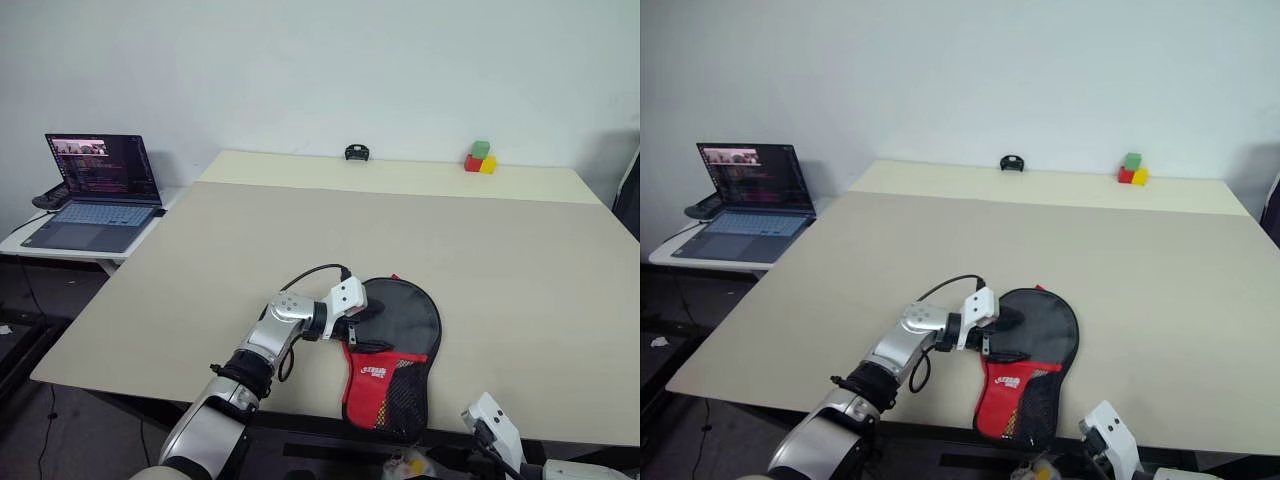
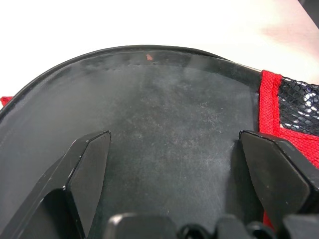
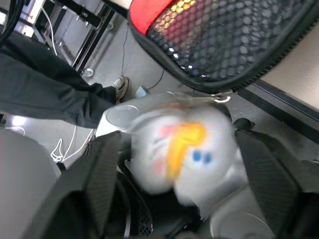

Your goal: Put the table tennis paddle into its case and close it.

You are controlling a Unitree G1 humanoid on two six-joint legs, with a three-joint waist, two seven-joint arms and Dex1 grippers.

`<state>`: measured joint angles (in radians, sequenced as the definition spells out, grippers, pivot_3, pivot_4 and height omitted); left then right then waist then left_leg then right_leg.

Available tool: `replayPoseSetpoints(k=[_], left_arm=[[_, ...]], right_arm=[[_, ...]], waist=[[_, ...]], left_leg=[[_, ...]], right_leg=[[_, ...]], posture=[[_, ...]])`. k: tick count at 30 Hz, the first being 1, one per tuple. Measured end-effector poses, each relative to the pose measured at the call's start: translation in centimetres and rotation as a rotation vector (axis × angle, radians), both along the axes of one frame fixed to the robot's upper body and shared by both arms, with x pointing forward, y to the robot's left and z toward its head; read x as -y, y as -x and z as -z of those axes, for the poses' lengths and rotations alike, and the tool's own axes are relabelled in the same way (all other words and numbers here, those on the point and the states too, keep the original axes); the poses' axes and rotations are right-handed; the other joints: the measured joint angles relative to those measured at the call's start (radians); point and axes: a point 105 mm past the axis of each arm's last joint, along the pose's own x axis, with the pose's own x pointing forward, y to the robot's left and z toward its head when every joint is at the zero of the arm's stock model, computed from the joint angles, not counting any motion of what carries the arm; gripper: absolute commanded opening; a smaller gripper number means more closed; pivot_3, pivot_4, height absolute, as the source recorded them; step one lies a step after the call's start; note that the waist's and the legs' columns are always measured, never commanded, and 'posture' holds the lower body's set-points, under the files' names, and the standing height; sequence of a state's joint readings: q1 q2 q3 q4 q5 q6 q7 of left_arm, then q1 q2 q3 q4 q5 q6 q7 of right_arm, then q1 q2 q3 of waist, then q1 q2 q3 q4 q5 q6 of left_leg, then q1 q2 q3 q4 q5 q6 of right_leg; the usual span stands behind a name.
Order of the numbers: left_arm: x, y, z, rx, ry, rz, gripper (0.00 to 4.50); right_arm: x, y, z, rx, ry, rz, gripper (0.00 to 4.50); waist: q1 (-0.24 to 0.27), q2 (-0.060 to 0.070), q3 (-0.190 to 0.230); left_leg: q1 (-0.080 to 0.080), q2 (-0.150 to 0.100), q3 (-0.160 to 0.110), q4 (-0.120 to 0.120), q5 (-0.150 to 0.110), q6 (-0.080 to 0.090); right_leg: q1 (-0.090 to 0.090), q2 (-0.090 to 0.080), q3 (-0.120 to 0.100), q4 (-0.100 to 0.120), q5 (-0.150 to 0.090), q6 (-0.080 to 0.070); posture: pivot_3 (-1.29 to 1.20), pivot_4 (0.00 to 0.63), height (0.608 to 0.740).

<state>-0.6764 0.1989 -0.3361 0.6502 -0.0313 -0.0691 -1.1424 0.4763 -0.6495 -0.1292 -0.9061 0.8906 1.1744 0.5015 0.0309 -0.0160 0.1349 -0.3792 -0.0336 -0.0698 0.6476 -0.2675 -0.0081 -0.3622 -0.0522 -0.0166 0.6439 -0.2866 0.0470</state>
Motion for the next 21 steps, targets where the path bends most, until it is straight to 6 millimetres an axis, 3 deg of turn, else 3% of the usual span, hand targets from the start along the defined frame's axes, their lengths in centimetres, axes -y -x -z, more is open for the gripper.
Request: replayPoseSetpoints(k=[3, 6, 9, 13, 21], left_arm=[[0.2, 0.0, 0.1, 0.0, 0.004, 0.003, 4.5], [0.3, 0.0, 0.1, 0.004, 0.008, 0.003, 4.5], [0.4, 0.0, 0.2, 0.008, 0.01, -0.003, 4.5], [0.5, 0.0, 0.1, 0.015, 0.016, -0.008, 4.5], [0.0, 0.5, -0.6, 0.017, 0.047, -0.053, 4.5]], right_arm=[[-0.1, 0.2, -0.9, 0.043, -0.013, -0.036, 3.79], [0.7, -1.0, -2.4, 0.138, -0.022, -0.03, 3.79], [1.5, -3.3, -4.6, 0.287, -0.016, -0.01, 3.79], [4.0, -9.3, -8.1, 0.507, -0.007, 0.082, 3.79], [5.8, -14.4, -8.9, 0.628, 0.001, 0.111, 3.79]], waist=[[0.001, -0.001, 0.0], [0.001, -0.002, 0.001], [0.001, -0.002, 0.001], [0.001, -0.002, 0.003], [-0.001, 0.002, 0.004]], left_leg=[[0.001, -0.004, -0.003, 0.0, 0.0, 0.0], [0.002, -0.005, -0.003, 0.0, 0.0, 0.001], [0.004, -0.006, -0.004, 0.0, 0.0, 0.001], [0.005, -0.007, -0.004, 0.0, 0.001, 0.002], [-0.001, -0.008, -0.004, -0.001, -0.001, 0.004]], right_leg=[[0.003, -0.002, -0.002, 0.0, -0.001, 0.002], [0.005, -0.004, -0.002, -0.001, -0.002, 0.004], [0.007, -0.005, -0.003, -0.002, -0.002, 0.004], [0.009, -0.005, -0.003, -0.002, -0.002, 0.004], [0.003, -0.006, -0.003, -0.001, -0.001, -0.001]], posture=[[0.0, 0.15, 0.74], [0.0, 0.15, 0.74], [0.0, 0.15, 0.74], [0.0, 0.15, 0.74], [0.0, 0.15, 0.74]])
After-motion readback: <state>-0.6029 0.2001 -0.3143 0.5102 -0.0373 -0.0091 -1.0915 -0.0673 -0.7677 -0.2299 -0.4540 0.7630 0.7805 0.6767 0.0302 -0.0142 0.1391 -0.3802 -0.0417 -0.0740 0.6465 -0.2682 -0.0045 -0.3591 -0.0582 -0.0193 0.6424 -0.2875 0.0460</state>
